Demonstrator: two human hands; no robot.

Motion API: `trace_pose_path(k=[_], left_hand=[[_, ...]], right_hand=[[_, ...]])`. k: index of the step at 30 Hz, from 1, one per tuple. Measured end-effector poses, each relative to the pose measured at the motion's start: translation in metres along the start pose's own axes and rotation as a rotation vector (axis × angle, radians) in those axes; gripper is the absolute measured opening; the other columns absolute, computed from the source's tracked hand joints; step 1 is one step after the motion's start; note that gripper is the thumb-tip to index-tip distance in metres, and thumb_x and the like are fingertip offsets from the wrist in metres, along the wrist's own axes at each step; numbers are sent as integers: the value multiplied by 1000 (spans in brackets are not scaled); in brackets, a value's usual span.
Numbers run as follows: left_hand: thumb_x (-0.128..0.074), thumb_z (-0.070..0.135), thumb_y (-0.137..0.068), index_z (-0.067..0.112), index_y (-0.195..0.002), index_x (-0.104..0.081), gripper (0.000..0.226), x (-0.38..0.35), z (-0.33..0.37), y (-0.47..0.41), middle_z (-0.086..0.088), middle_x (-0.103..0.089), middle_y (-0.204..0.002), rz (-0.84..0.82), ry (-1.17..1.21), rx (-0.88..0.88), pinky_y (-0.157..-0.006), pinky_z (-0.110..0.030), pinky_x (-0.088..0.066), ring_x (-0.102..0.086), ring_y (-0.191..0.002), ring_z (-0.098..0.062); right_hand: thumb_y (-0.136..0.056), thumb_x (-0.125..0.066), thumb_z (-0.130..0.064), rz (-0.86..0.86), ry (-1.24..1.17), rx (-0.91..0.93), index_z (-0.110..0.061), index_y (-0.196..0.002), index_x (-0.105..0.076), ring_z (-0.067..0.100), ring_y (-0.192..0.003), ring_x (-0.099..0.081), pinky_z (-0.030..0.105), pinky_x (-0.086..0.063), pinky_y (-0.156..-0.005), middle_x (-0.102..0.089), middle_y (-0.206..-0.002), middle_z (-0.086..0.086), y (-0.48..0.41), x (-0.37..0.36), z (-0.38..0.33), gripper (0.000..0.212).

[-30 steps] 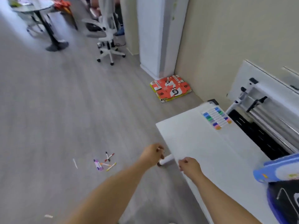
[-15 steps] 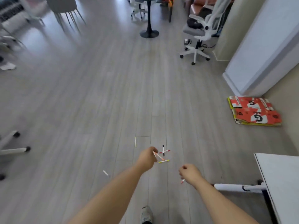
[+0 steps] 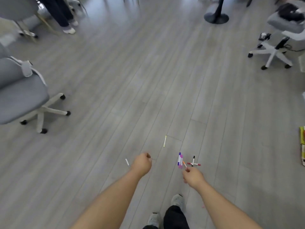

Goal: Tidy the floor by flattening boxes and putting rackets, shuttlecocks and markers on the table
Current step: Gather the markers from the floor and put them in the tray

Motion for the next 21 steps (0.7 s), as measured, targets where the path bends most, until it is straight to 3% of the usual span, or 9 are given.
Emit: trace_pose_path(k=[2,6,10,13,17,21], left_hand=[[-47,20,-93,18,-108,-66,24,2,-14,-30,-9,-71,-106,24,32,38,-84,-33,-52,-65,-101,-29],[-47,22,-94,22,-99,-63,17,-5,-56,-88,-8,-70,-100,45,87,137,-75,-29,-47,-63,-93,-28],[-48,20,-94,21,-92,-61,14,-33,-120,-169,-7,-68,-94,141,126,221,-67,-29,-43,-60,-83,-25],[-48,19,-96,16,-90,-62,15,-73,-177,-246,-8,-67,-89,181,132,281,-63,-29,-39,-59,-80,-26],[-50,19,-95,8,-98,-65,19,-138,-259,-345,-10,-69,-95,199,162,379,-66,-28,-42,-63,-91,-30],[-54,18,-92,8,-96,-64,15,-193,-335,-440,-13,-70,-100,218,142,421,-70,-28,-42,-63,-96,-32]], right_hand=[[-78,-51,-22,-7,34,25,-15,-60,-52,29,-64,-58,46,-54,-69,-58,-63,12,-28,-7,-24,19],[-81,-52,-25,-10,112,18,-16,-55,-51,33,-75,-67,41,-55,-72,-66,-66,13,-73,-30,-55,28],[-86,-52,-23,-67,252,38,-15,-61,-53,32,-78,-66,33,-52,-70,-70,-74,14,-151,-77,-55,27],[-90,-50,-21,-81,320,66,-16,-67,-56,29,-83,-65,30,-47,-70,-72,-82,12,-232,-123,-40,24],[-90,-50,-20,-133,365,55,-6,-79,-64,33,-88,-66,34,-50,-74,-72,-86,18,-354,-197,7,22],[-90,-55,-22,-108,397,74,-14,-82,-63,30,-92,-64,26,-40,-69,-72,-90,12,-469,-252,39,14]])
Point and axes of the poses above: each hand's wrist, its own y-axis away from the middle knuckle, its own x-axis out of the back of the hand, z = x × y, the point moved 3 cm from there along -y, towards the middle knuckle
